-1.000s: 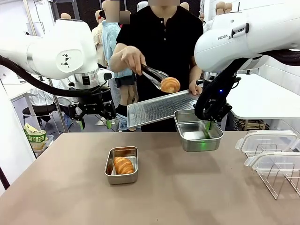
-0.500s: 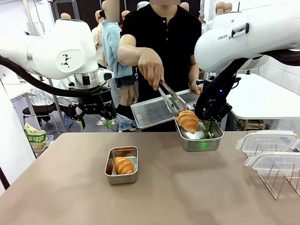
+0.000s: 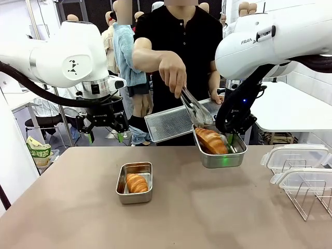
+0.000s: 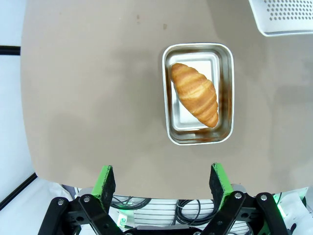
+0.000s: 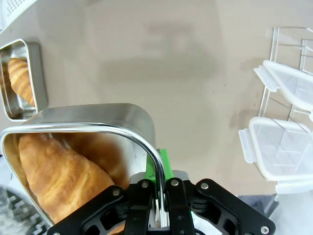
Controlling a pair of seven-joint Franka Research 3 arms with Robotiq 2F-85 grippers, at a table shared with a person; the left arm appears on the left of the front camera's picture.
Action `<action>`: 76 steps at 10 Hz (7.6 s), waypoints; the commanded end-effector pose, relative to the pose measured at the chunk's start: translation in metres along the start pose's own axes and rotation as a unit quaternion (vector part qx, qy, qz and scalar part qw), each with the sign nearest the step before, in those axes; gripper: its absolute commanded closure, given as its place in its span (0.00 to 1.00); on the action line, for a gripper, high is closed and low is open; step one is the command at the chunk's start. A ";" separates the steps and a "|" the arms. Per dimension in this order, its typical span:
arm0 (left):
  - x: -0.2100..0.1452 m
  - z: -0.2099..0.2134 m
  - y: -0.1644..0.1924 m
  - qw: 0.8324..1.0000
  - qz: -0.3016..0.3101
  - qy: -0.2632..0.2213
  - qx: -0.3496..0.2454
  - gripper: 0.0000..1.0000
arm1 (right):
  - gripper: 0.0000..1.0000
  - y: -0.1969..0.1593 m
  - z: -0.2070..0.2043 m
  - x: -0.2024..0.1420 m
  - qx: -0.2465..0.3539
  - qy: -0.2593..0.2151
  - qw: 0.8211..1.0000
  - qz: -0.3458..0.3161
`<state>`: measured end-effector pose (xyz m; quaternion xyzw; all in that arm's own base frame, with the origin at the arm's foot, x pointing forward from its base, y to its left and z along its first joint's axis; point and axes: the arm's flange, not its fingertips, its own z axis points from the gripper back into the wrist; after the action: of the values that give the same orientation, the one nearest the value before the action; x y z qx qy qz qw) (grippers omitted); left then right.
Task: Place the bread in airtight containers.
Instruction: Once an object is inside an Airtight Container , place the container in the center of the table, then pick up one Airtight Container lid and hand it to the human.
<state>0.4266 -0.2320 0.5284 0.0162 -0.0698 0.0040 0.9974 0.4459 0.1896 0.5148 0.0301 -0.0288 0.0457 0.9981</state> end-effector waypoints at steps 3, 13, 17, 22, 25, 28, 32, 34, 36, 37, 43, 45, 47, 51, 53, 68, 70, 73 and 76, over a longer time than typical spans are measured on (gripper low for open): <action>0.000 0.002 0.002 1.000 0.001 -0.002 -0.001 0.00 | 1.00 -0.001 0.002 0.000 -0.005 -0.003 1.000 -0.001; 0.000 0.002 0.002 1.000 0.001 -0.002 -0.001 0.00 | 1.00 -0.001 0.002 0.000 -0.005 -0.003 1.000 -0.001; 0.000 0.002 0.002 1.000 0.001 -0.002 -0.001 0.00 | 1.00 -0.001 0.002 0.000 -0.005 -0.003 1.000 -0.001; 0.000 0.002 0.002 1.000 0.001 -0.002 -0.001 0.00 | 1.00 -0.019 -0.011 -0.001 0.020 -0.023 1.000 0.003; 0.000 0.002 0.002 1.000 0.001 -0.002 -0.001 0.00 | 1.00 -0.054 -0.061 0.014 0.032 -0.023 0.999 -0.018; 0.000 0.002 0.002 1.000 0.001 -0.002 -0.001 0.00 | 1.00 -0.070 -0.109 0.024 0.045 0.002 0.999 -0.006; 0.000 0.002 0.002 1.000 0.001 -0.002 -0.001 0.00 | 1.00 -0.068 -0.155 0.028 0.037 0.012 0.999 -0.012; 0.000 0.002 0.002 1.000 0.001 -0.002 -0.001 0.00 | 1.00 -0.059 -0.175 0.029 0.021 0.017 1.000 -0.013; 0.000 0.002 0.002 1.000 0.001 -0.002 -0.001 0.00 | 1.00 -0.055 -0.186 0.029 0.012 0.008 1.000 -0.021; 0.000 0.002 0.002 1.000 0.001 -0.002 -0.001 0.00 | 1.00 -0.054 -0.190 0.030 0.003 0.005 1.000 -0.023; 0.000 0.002 0.002 1.000 0.001 -0.002 -0.001 0.00 | 0.97 -0.053 -0.208 0.031 0.016 0.014 0.999 -0.029; 0.000 0.002 0.002 1.000 0.001 -0.002 -0.001 0.00 | 0.61 -0.053 -0.206 0.031 0.020 0.015 0.999 -0.029; 0.000 0.002 0.002 1.000 0.001 -0.002 -0.001 0.00 | 0.22 -0.051 -0.201 0.030 0.021 0.011 0.999 -0.027; 0.000 0.002 0.002 1.000 0.001 -0.002 -0.001 0.00 | 0.00 -0.045 -0.187 0.027 0.017 0.007 1.000 -0.025; 0.000 0.002 0.002 1.000 0.001 -0.002 -0.001 0.00 | 0.00 -0.042 -0.183 0.027 0.013 0.010 0.999 -0.028; 0.000 0.002 0.002 1.000 0.001 -0.002 -0.001 0.00 | 0.00 -0.044 -0.185 0.028 0.012 0.012 1.000 -0.020; 0.000 0.002 0.002 1.000 0.001 -0.002 -0.001 0.00 | 0.00 -0.044 -0.185 0.027 0.011 0.017 0.999 -0.024; 0.000 0.002 0.002 1.000 0.001 -0.002 -0.001 0.00 | 0.00 -0.018 -0.123 -0.004 -0.053 -0.032 0.998 -0.006; 0.000 0.002 0.002 1.000 0.001 -0.002 -0.001 0.00 | 0.00 -0.002 -0.069 -0.012 -0.062 -0.066 0.996 0.002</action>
<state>0.4264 -0.2321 0.5292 0.0163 -0.0709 0.0040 0.9973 0.4387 0.1894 0.4398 -0.0124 -0.0878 0.0546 0.9946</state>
